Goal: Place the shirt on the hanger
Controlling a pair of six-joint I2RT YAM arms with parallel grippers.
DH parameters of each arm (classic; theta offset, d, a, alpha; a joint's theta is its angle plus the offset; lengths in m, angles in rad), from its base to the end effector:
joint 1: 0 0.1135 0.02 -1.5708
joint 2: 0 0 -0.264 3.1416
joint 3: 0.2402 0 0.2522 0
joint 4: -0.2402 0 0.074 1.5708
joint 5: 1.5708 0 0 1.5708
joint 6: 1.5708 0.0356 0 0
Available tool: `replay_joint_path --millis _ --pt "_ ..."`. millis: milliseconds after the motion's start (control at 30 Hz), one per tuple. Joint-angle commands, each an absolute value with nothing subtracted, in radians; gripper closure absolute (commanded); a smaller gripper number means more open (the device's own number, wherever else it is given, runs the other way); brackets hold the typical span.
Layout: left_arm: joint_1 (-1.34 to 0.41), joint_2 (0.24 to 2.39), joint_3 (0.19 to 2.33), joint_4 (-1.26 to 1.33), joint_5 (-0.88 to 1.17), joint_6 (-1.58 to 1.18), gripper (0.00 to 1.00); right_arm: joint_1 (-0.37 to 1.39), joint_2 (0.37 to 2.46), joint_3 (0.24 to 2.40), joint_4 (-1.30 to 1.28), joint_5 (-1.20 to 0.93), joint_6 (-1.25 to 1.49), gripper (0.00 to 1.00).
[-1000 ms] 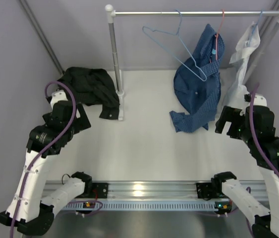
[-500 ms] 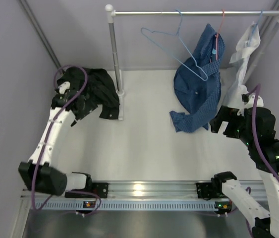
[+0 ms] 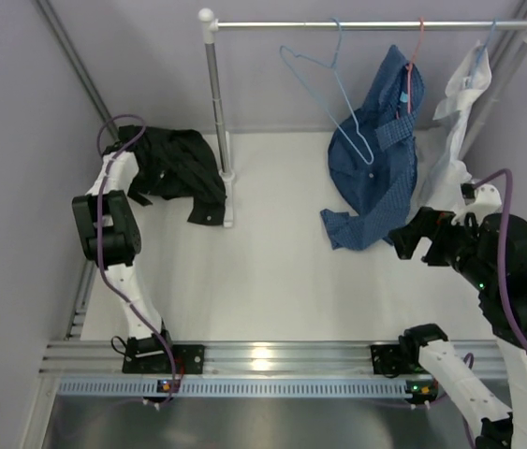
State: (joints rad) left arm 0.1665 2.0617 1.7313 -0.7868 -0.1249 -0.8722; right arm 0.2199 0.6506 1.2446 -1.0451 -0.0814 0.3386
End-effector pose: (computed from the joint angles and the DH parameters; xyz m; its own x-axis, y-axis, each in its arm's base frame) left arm 0.4367 0.0779 0.2253 -0.4030 -0.8382 -0.3676 -0.8192 0.5094 -0.2635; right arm 0.0754 0.0198 0.4125 -0.4972 0.2281 -0.8371 -0.1311 0.9340 0.3324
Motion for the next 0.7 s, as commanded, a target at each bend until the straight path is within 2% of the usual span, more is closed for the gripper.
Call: replay_joint_path --millis 0,133,167,233,300,333,500,633,667 --pt "0.193 2.089 1.773 -0.636 -0.055 -0.847 0.03 0.230 0.601 1.308 -1.051 -0.083 0.305 0.01" --pt "0.195 2.103 1.749 -0.511 -0.012 -0.818 0.13 0.230 0.592 1.307 -1.077 -0.089 0.302 0.01" --pt "0.195 2.114 1.747 -0.497 -0.005 -0.813 0.34 0.230 0.597 1.308 -1.080 -0.094 0.304 0.00" --pt "0.198 2.141 1.738 -0.497 0.038 -0.808 0.65 0.230 0.618 1.319 -1.097 -0.107 0.305 0.01" --pt "0.195 2.137 1.714 -0.495 0.043 -0.811 0.92 0.229 0.633 1.336 -1.101 -0.106 0.304 0.01" --pt "0.195 2.114 1.700 -0.489 0.037 -0.808 1.00 0.229 0.644 1.350 -1.103 -0.104 0.301 0.00" --pt "0.190 1.975 1.634 -0.456 0.034 -0.741 1.00 0.229 0.658 1.350 -1.100 -0.087 0.299 0.00" --pt "0.102 1.734 1.583 -0.460 0.038 -0.617 1.00 0.229 0.673 1.332 -1.092 -0.086 0.305 0.01" --pt "0.069 1.616 1.563 -0.462 0.025 -0.583 1.00 0.230 0.673 1.327 -1.083 -0.083 0.304 0.00"
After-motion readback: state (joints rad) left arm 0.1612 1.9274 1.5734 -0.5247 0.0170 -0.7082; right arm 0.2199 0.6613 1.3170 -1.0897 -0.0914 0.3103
